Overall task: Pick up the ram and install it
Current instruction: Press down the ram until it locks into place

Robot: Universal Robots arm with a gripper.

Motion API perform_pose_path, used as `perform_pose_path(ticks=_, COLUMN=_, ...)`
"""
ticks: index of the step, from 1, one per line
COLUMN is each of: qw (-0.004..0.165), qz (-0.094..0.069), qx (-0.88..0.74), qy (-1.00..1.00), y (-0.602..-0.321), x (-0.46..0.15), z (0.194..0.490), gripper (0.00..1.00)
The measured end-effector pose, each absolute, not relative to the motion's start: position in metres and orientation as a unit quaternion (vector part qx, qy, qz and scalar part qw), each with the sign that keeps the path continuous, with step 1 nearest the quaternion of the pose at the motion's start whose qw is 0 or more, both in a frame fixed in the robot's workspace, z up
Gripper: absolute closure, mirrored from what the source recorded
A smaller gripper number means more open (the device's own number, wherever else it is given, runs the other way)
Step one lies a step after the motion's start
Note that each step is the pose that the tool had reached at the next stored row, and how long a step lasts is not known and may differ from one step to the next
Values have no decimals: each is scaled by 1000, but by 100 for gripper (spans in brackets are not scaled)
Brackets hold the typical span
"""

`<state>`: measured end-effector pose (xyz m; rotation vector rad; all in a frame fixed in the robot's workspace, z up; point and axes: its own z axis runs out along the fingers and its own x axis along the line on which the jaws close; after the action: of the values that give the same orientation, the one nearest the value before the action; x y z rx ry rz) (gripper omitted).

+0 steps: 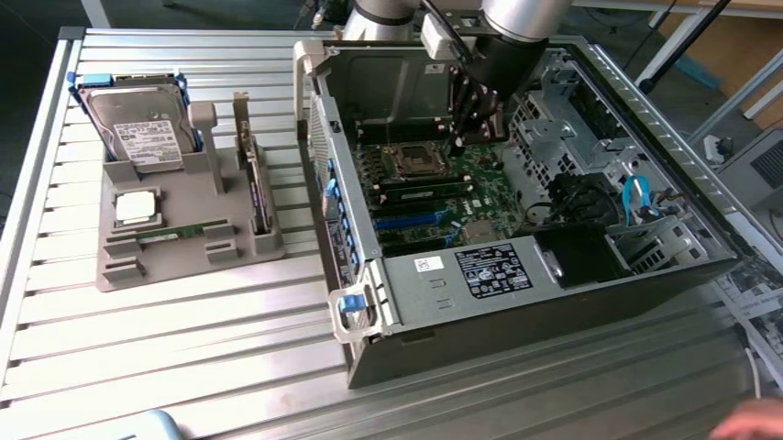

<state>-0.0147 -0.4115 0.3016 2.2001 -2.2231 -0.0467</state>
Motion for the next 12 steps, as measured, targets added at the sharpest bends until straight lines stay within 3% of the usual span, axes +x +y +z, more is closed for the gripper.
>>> perform_pose_path(ticks=12, qw=7, qz=-15, qx=690, qy=-723, y=-411, x=-15, z=302, gripper=89)
